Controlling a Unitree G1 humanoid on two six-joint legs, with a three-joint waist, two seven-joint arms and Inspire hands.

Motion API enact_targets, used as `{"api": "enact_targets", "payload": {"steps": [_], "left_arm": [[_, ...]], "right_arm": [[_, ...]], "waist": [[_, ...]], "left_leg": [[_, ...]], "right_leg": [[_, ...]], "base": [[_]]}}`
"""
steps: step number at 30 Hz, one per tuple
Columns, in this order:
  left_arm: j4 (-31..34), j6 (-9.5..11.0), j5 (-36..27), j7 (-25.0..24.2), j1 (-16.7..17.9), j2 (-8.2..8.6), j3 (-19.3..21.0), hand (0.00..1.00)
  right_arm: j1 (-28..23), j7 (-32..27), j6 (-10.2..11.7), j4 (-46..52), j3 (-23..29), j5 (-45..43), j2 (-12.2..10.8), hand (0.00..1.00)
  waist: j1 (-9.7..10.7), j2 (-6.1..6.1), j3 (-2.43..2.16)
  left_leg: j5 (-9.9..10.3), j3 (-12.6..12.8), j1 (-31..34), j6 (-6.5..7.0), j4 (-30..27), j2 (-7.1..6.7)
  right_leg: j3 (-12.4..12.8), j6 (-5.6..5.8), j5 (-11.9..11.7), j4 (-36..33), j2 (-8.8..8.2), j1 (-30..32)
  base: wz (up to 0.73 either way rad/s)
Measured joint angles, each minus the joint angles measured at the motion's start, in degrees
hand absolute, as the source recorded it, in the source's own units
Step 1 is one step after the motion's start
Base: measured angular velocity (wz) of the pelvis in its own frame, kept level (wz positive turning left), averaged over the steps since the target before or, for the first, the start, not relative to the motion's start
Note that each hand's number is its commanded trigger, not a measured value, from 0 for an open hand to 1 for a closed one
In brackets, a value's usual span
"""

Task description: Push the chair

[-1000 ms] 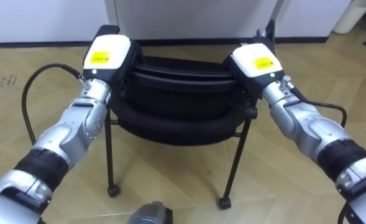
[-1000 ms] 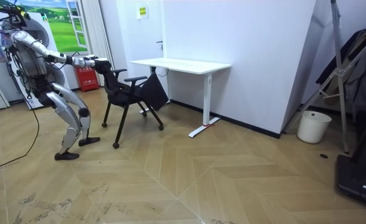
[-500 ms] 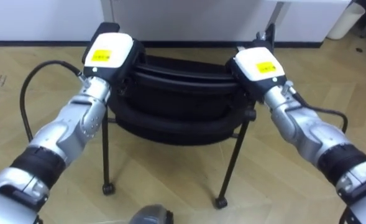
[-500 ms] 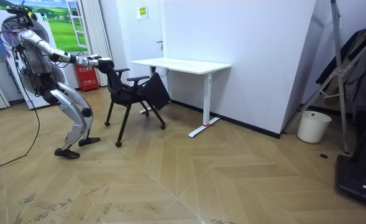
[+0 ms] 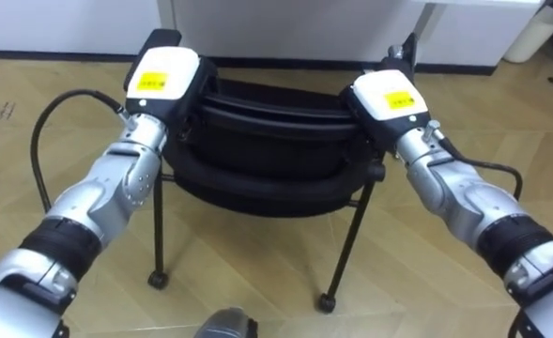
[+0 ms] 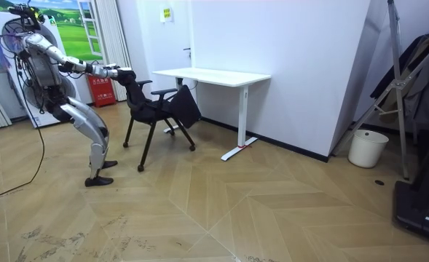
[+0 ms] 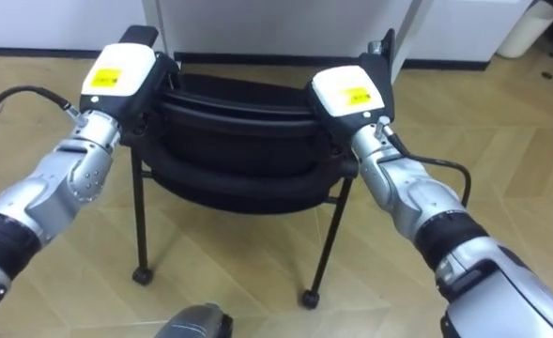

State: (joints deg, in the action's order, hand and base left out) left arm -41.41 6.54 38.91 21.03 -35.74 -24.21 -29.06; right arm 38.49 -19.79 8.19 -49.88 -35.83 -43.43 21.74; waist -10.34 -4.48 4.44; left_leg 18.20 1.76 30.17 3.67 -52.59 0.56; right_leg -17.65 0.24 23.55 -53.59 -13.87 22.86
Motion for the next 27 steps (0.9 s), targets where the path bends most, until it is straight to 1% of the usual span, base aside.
{"api": "enact_targets", "payload": {"steps": [2,3,4,5,6,8,9,11,12,13,14,15,16,17,20,22,23,25,27], "left_arm": [[0.9,-0.3,0.0,0.1,-0.1,-0.55,0.0,1.0],[1.0,-0.4,0.0,0.1,-0.1,-0.57,0.0,1.0],[1.1,-0.5,0.0,0.3,-0.1,-0.62,0.0,1.0],[1.1,-0.5,0.0,0.5,-0.1,-0.77,0.0,1.0],[1.1,-0.6,0.0,0.6,-0.1,-0.78,0.0,1.0],[1.2,-1.0,0.0,1.2,-0.1,-0.77,0.0,1.0],[1.2,-1.0,0.0,1.2,-0.1,-0.77,0.0,1.0],[1.2,-1.2,0.0,1.9,0.0,-0.75,0.0,1.0],[1.1,-1.2,0.0,2.1,0.0,-0.7,0.0,1.0],[1.0,-1.3,0.0,2.3,0.0,-0.64,0.0,1.0],[0.8,-1.5,0.0,2.4,0.1,-0.47,0.0,1.0],[0.7,-1.6,0.0,2.5,0.2,-0.39,-0.1,1.0],[0.7,-1.8,0.0,2.6,0.4,-0.27,-0.2,1.0],[0.3,-1.8,-0.1,2.6,0.4,-0.03,-0.3,1.0],[-0.9,-1.8,-0.6,2.6,0.6,0.59,-0.4,1.0],[-1.7,-1.5,-0.7,3.6,0.5,0.86,-0.4,1.0],[-1.8,-1.5,-0.7,3.8,0.5,1.03,-0.3,1.0],[-1.7,-1.5,-1.0,3.8,0.5,1.09,0.0,1.0],[-1.8,-1.4,-1.7,3.9,0.5,1.14,0.1,1.0]], "right_arm": [[0.5,0.0,-0.1,0.1,0.0,0.2,0.0,1.0],[0.6,0.0,-0.1,0.1,0.0,0.2,0.0,1.0],[0.6,0.0,-0.1,0.0,0.0,0.2,-0.1,1.0],[0.7,0.0,0.0,0.0,0.0,0.2,-0.1,1.0],[0.8,0.0,0.0,0.0,0.0,0.1,-0.1,1.0],[1.4,0.0,0.0,-0.2,0.0,0.0,-0.1,1.0],[1.5,0.0,0.0,-0.2,0.0,-0.1,-0.1,1.0],[1.8,0.0,0.0,-0.2,0.0,-0.5,-0.1,1.0],[1.8,0.0,0.0,-0.2,0.0,-0.6,-0.1,1.0],[2.0,0.0,0.0,-0.2,0.2,-1.5,-0.2,1.0],[2.0,0.0,0.0,-0.7,0.7,-2.2,-0.8,1.0],[1.9,0.0,0.0,-0.9,0.7,-2.3,-0.8,1.0],[1.9,0.0,0.2,-1.2,0.6,-2.4,-0.9,1.0],[1.9,0.0,0.6,-1.6,0.6,-2.4,-0.9,1.0],[1.9,0.4,0.6,-1.7,0.5,-2.5,-1.1,1.0],[2.0,0.4,0.5,-1.6,0.5,-2.6,-1.0,1.0],[2.0,0.4,0.5,-1.3,0.5,-2.7,-0.9,1.0],[2.2,0.5,0.5,-0.7,0.5,-3.0,-0.6,1.0],[2.9,0.8,0.3,-0.7,0.6,-3.6,-0.5,1.0]], "waist": [[0.6,-0.05,0.0],[0.6,-0.08,0.01],[0.5,-0.17,-0.05],[0.5,-0.38,-0.14],[0.5,-0.39,-0.15],[0.4,-0.53,-0.15],[0.4,-0.53,-0.15],[0.4,-0.81,-0.16],[0.5,-0.91,-0.18],[0.6,-0.89,-0.18],[0.8,-0.75,-0.1],[1.1,-0.6,-0.04],[1.7,-0.25,0.09],[1.9,0.3,0.19],[1.7,0.89,0.39],[1.5,1.0,0.49],[1.6,1.11,0.5],[1.4,1.13,0.52],[1.9,1.7,0.54]], "left_leg": [[-0.1,-0.8,0.6,-0.23,0.1,-0.33],[-0.2,-0.9,0.7,-0.31,0.2,-0.32],[-0.3,-1.0,0.5,-0.48,0.8,-0.31],[-0.5,-1.0,0.5,-0.79,1.6,-0.41],[-0.6,-1.0,0.5,-0.99,2.0,-0.4],[-1.1,-1.2,0.5,-1.78,3.0,-0.37],[-1.2,-1.3,0.4,-1.87,3.1,-0.36],[-1.7,-2.0,0.1,-2.79,3.9,-0.41],[-1.9,-2.2,0.0,-3.01,4.3,-0.47],[-2.2,-2.7,-0.3,-3.41,4.7,-0.45],[-2.7,-3.3,-0.7,-3.59,5.0,-0.3],[-2.7,-3.5,-0.9,-3.6,4.6,-0.19],[-2.8,-3.6,-1.1,-3.79,3.5,0.52],[-2.8,-3.5,-0.8,-3.81,1.4,1.12],[-2.8,-3.1,-0.8,-3.86,-1.6,1.68],[-2.7,-2.6,-0.8,-3.91,-2.0,1.77],[-2.5,-2.5,-0.8,-4.2,-1.9,1.75],[-2.1,-2.2,-0.8,-4.8,-1.7,1.75],[-1.4,-2.0,-0.9,-4.95,-0.4,1.73]], "right_leg": [[-0.5,0.05,0.2,0.2,0.19,0.2],[-0.4,0.07,0.2,0.4,0.37,0.3],[0.2,0.1,0.2,0.9,0.98,0.4],[0.3,0.02,0.1,1.4,1.1,0.6],[0.3,-0.09,0.0,1.7,1.25,0.7],[1.0,-0.46,-0.2,2.4,2.2,1.0],[1.2,-0.52,-0.2,2.5,2.38,1.0],[1.1,-1.27,0.2,2.9,3.16,0.9],[1.0,-1.49,0.3,3.0,3.14,0.9],[0.2,-2.1,0.5,3.4,3.15,0.3],[-0.5,-2.7,0.7,4.2,3.5,-0.8],[-0.9,-2.99,0.8,4.4,3.7,-1.4],[-1.9,-3.37,1.4,4.5,4.1,-2.6],[-2.5,-3.32,2.5,4.2,4.4,-3.7],[-2.5,-3.37,4.5,2.4,4.42,-4.6],[-2.2,-3.63,4.8,1.7,4.36,-4.5],[-2.1,-3.88,5.0,1.4,4.32,-4.4],[-1.7,-4.03,5.1,0.7,4.18,-3.7],[-1.6,-4.04,5.0,0.6,4.24,-3.4]], "base": [[0.12],[0.04],[-0.03],[0.0],[0.0],[0.0],[0.0],[0.06],[0.15],[0.2],[0.24],[0.33],[0.33],[0.26],[0.04],[-0.02],[0.0],[-0.05],[-0.04]]}}
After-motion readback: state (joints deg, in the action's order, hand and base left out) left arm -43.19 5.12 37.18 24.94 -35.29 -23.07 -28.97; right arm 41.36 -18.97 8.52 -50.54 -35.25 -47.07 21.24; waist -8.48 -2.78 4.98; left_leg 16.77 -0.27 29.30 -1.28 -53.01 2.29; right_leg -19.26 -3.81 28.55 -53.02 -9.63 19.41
